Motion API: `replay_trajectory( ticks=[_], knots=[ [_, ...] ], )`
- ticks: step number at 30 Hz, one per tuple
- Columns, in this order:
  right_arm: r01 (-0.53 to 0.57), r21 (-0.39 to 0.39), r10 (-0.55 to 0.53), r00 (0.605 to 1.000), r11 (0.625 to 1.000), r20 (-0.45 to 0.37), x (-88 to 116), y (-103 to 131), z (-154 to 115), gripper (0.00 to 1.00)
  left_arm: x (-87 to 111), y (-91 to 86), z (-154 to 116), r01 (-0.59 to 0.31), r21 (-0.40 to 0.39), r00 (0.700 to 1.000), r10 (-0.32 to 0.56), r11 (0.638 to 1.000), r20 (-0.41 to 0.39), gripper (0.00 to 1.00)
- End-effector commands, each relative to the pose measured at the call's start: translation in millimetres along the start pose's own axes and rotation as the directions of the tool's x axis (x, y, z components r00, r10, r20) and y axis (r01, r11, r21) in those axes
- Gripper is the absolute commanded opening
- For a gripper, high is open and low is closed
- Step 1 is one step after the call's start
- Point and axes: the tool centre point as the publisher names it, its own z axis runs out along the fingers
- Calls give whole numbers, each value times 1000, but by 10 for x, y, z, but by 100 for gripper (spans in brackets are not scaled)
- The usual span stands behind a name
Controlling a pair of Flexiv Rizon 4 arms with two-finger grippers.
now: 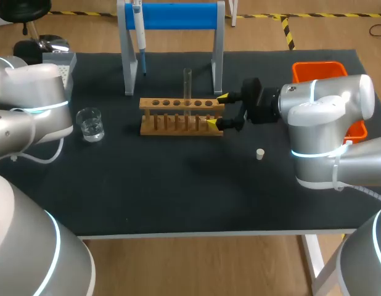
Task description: Invert the test tube, pick up the pipette, mount the tip to pipette, aspirate from beaker and dispense into the tube, eject the tip, return the pipette, and cap with the stopper.
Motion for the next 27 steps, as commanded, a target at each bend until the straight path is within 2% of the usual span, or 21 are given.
replay_trajectory(
  ticks=[1,4,7,8,9,16,27],
  knots=[
    [0,1,0,1000,1000,-1,0,1,-7,100,-6,12,30,1,-3,1000,-1,1000,0,18],
    [0,1,0,1000,1000,-1,0,1,-7,100,-8,24,21,2,-5,1000,-2,1000,1,15],
    [0,1,0,1000,1000,-1,0,1,-7,100,-8,30,15,3,-6,1000,-3,1000,2,8],
    [0,1,0,1000,1000,-1,0,1,-7,100,-8,33,12,3,-6,1000,-3,1000,2,1],
    [0,1,0,1000,1000,-1,0,1,-7,100,-7,35,10,4,-7,1000,-4,1000,2,0],
    [0,1,0,1000,1000,-1,0,1,-7,100,-1,30,-6,4,-6,1000,-4,1000,4,0],
    [0,1,0,1000,1000,-1,0,1,-7,100,-11,-89,-84,-8,4,1000,8,1000,17,0]
  ],
)
